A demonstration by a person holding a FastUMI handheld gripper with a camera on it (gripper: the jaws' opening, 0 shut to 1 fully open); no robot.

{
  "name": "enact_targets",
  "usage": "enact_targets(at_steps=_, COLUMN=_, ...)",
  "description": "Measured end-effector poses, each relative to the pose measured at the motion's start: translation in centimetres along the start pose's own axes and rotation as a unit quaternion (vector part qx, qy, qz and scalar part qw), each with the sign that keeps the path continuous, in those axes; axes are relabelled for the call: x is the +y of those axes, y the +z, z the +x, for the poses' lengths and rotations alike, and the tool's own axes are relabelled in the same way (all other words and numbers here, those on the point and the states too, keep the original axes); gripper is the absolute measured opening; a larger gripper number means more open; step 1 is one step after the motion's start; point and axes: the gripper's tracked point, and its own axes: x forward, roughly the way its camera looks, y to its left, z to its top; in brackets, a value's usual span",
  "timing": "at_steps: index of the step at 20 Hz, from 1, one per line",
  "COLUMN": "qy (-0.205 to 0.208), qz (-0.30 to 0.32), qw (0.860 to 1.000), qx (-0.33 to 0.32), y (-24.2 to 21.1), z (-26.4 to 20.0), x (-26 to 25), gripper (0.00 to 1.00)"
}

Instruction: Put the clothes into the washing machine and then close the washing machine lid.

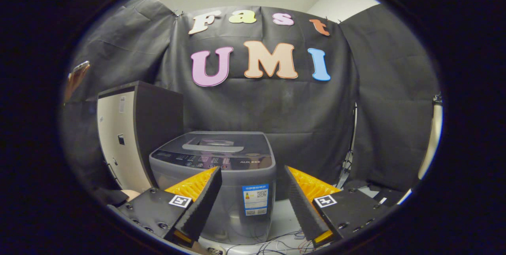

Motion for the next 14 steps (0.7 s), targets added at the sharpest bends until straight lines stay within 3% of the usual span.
enact_targets(at_steps=14, qy=0.003, qz=0.000, qw=1.000, qx=0.001, y=0.04, z=-0.06, x=0.11, gripper=0.97)
